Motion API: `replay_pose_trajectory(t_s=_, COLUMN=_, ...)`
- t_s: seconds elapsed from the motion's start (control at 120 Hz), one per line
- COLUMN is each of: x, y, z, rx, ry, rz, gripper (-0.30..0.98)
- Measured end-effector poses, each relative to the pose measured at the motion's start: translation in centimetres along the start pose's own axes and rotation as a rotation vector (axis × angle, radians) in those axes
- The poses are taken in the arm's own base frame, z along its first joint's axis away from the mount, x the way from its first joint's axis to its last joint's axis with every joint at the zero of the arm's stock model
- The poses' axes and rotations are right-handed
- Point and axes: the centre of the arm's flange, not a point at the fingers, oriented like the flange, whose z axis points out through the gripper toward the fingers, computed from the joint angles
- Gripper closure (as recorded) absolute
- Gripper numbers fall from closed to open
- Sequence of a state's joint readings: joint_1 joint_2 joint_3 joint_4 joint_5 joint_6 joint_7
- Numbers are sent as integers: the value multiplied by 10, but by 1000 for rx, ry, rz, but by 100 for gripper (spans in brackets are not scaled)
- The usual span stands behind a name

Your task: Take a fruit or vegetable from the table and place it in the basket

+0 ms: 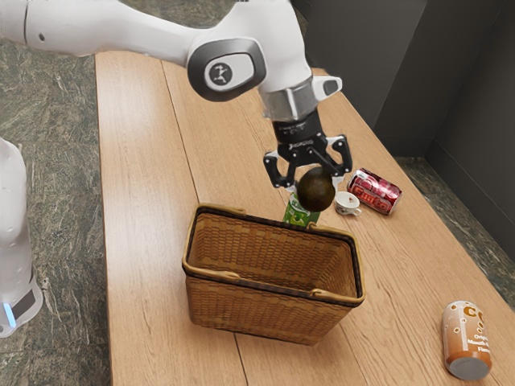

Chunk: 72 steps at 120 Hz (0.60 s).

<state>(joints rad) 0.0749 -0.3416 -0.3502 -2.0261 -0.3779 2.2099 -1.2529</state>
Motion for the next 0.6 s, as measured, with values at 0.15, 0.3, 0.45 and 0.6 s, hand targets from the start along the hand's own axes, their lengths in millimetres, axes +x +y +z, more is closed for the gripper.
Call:
replay_pose_trajectory(t_s=0.15, x=-9, y=0, z=23, rx=28, ry=-50, rz=-76, gripper=43)
replay_pose_trajectory(t_s=0.3, x=-21, y=1, z=30, rx=32, ry=-81, rz=-133, gripper=28)
replay_pose_trajectory(t_s=0.45, x=-17, y=1, z=24, rx=18, ry=-81, rz=-186, gripper=10)
replay_pose_trajectory(t_s=0.6, x=51, y=55, z=-73, rx=-120, ry=-52, rz=-312, gripper=4)
